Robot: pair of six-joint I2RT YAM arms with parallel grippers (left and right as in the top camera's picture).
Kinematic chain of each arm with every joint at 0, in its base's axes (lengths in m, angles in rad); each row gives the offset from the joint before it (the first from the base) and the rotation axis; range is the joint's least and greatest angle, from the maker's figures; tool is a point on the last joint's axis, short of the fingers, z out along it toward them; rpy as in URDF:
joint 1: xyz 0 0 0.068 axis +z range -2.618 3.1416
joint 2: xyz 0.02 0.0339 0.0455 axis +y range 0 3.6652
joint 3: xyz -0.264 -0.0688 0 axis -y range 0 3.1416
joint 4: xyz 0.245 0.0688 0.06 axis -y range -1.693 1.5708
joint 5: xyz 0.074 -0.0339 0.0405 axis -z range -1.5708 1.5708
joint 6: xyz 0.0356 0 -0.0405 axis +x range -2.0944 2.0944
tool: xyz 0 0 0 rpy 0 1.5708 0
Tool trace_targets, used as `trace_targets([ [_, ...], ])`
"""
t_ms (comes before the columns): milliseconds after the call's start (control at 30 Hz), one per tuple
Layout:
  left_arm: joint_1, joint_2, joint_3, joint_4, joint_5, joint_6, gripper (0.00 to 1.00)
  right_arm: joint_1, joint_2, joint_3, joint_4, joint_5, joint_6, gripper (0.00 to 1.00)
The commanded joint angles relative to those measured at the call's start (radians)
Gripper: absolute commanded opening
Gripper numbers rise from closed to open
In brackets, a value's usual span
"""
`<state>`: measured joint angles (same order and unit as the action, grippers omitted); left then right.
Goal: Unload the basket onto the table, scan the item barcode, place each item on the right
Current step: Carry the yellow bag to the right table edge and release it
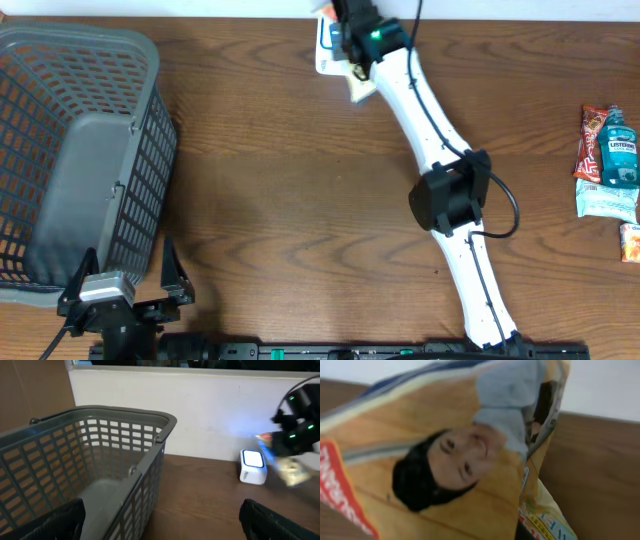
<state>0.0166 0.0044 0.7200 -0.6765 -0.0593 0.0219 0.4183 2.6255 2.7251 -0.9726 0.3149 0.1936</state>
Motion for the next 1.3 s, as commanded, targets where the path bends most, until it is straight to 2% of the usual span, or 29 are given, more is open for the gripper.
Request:
trace_targets([
  [0, -0.003, -0.002, 0.003, 0.005, -0.013, -0.008, 0.98, -0.079, -0.017, 0.094, -0.121, 0.337, 0.045, 0.01],
  [200, -0.003, -0.002, 0.003, 0.005, -0.013, -0.008, 0.98, -0.261, -0.015, 0.063, -0.278, 0.409, 0.046, 0.01],
  [367, -0.003, -0.002, 0.003, 0.004, -0.013, -0.008, 0.98, -0.447, -0.014, -0.058, -0.249, 0.359, 0.061, 0.01],
  [500, -0.003, -0.002, 0.003, 0.005, -0.013, -0.009, 0.98, -0.621, -0.014, -0.224, -0.178, 0.181, 0.065, 0.01],
  [600, -0.003, -0.002, 0.003, 0.005, -0.013, -0.008, 0.98, -0.694, -0.014, -0.293, -0.172, 0.182, 0.116, 0.01],
  [733, -0.003, -0.001, 0.003, 0.004, -0.013, -0.009, 0.98, -0.777, -0.021, -0.299, -0.206, 0.207, 0.200, 0.02],
  [767, -0.003, -0.001, 0.003, 0.004, -0.013, -0.008, 0.98, -0.790, -0.026, -0.294, -0.216, 0.190, 0.199, 0.13],
  [867, -0.003, -0.001, 0.003, 0.004, -0.013, -0.009, 0.98, -0.828, -0.061, -0.277, -0.232, 0.058, 0.198, 0.99],
  [1000, -0.003, -0.001, 0.003, 0.004, -0.013, -0.009, 0.98, -0.849, -0.148, -0.277, -0.237, -0.159, 0.198, 0.99],
  [1167, -0.003, -0.001, 0.003, 0.017, -0.018, 0.001, 0.98, -0.826, -0.337, -0.277, -0.240, -0.221, 0.203, 0.99],
  [1267, -0.003, -0.001, 0.003, 0.039, -0.082, 0.030, 0.98, -0.791, -0.455, -0.277, -0.249, -0.244, 0.222, 0.99],
])
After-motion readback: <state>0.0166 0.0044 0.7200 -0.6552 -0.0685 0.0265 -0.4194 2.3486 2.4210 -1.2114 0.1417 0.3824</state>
